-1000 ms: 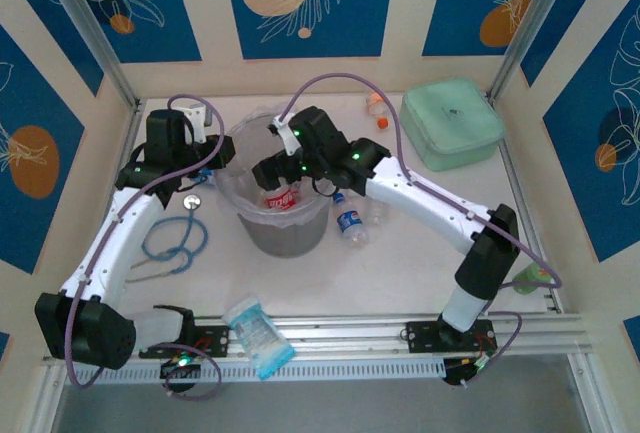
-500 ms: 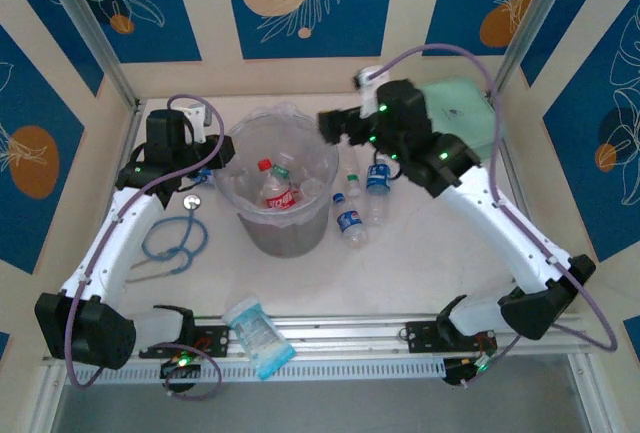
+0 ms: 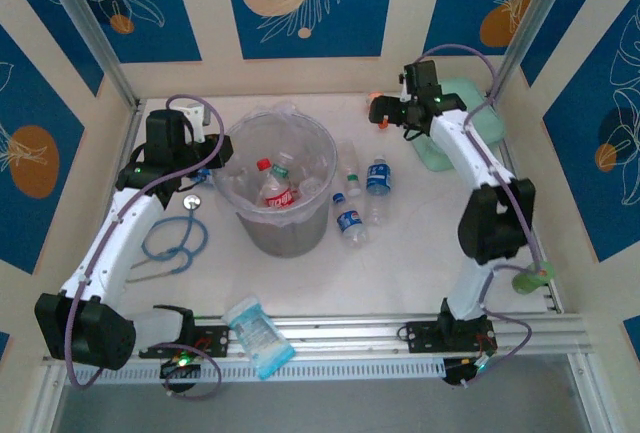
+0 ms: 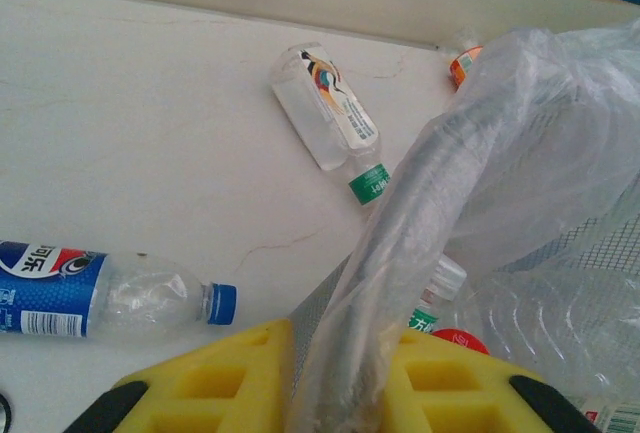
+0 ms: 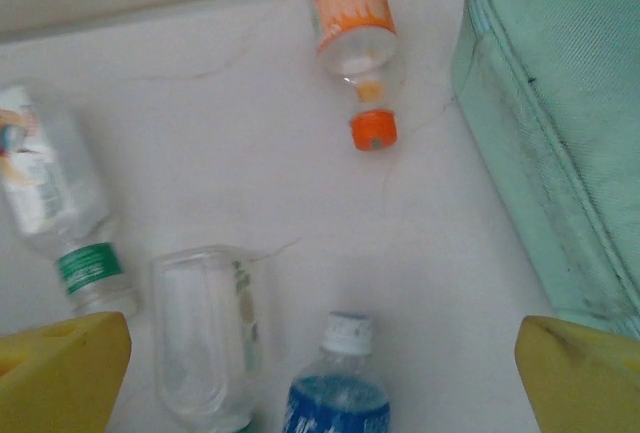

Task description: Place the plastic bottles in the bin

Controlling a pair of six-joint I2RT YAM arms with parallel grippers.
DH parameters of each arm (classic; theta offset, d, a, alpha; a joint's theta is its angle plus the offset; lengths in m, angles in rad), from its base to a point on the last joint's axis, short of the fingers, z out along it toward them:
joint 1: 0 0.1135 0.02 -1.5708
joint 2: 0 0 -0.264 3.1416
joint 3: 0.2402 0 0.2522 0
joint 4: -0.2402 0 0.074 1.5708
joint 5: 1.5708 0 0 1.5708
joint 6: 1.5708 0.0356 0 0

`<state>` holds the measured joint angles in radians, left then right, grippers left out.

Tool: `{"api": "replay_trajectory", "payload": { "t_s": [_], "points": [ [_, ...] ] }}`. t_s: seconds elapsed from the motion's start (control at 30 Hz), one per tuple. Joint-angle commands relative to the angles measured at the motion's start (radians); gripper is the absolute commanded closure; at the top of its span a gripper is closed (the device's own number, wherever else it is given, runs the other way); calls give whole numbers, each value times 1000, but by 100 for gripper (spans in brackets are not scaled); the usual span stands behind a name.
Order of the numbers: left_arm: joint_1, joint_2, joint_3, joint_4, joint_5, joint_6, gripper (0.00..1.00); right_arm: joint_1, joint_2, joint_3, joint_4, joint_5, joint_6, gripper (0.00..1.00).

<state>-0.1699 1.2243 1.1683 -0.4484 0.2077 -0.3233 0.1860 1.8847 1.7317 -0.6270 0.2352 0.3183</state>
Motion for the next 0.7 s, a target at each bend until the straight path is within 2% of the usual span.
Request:
{"api": "replay_trajectory", "payload": {
  "t_s": [0.0,0.37,0.67],
  "points": [
    [12,7,-36,-27,-41,21,77,-25,118,128,-44,-76,14,1],
    [13,13,-34,-32,-37,27,77,-38,449,365,-4,-60,86,1],
    [13,7,-30,-33,-33,29,76,-41,614,543,-23,-38,158,2]
  ]
}}
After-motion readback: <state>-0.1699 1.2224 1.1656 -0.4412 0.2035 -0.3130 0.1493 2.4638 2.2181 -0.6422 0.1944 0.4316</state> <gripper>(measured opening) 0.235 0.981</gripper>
